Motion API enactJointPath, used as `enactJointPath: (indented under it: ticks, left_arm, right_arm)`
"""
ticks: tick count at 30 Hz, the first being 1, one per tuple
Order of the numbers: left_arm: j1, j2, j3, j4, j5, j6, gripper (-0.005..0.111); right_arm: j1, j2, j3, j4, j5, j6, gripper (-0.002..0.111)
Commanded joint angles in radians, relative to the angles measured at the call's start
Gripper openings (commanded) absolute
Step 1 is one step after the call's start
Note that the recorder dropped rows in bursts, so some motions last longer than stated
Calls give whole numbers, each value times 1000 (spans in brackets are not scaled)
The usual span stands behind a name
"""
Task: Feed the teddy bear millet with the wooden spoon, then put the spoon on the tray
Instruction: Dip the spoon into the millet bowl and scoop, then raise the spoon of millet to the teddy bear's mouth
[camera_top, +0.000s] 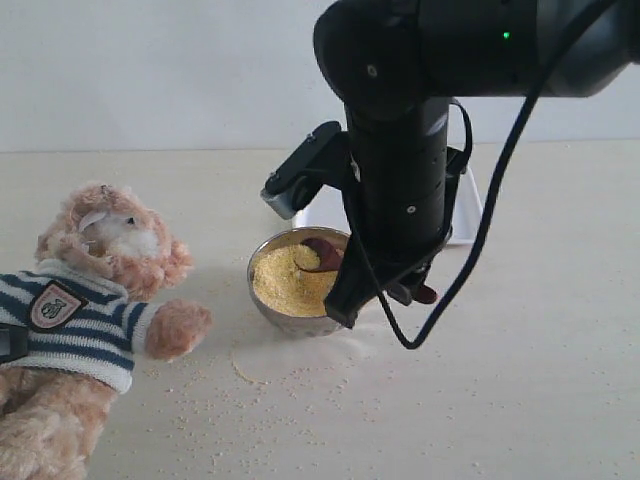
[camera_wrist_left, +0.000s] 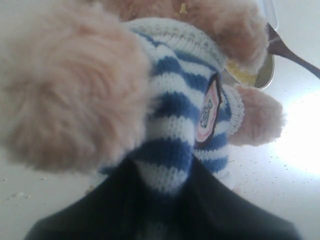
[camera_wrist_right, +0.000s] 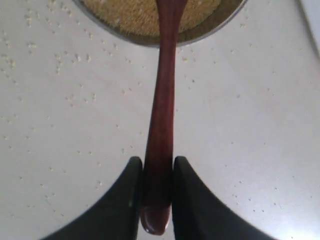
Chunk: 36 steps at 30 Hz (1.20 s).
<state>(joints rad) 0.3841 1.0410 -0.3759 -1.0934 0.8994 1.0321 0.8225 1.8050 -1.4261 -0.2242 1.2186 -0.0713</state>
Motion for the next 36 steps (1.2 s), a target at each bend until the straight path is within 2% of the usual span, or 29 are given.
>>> enactJointPath:
  ticks: [1,8,13,32,36]
  left_arm:
    - [3,-8,2,-16,9,6,5]
    - [3,-8,2,-16,9,6,5]
    - [3,-8,2,-16,9,6,5]
    - [3,-8,2,-16,9,6,5]
    - [3,-8,2,-16,9,6,5]
  right_arm:
    - [-5,-38,30,2,2,-12,14]
    - [-22,-35,30,37,2,-24,14]
    - [-23,-32,30,200,2,-77,14]
    - [-22,-78,28,190,2,-66,14]
    - [26,-115,26,179,2,-91,14]
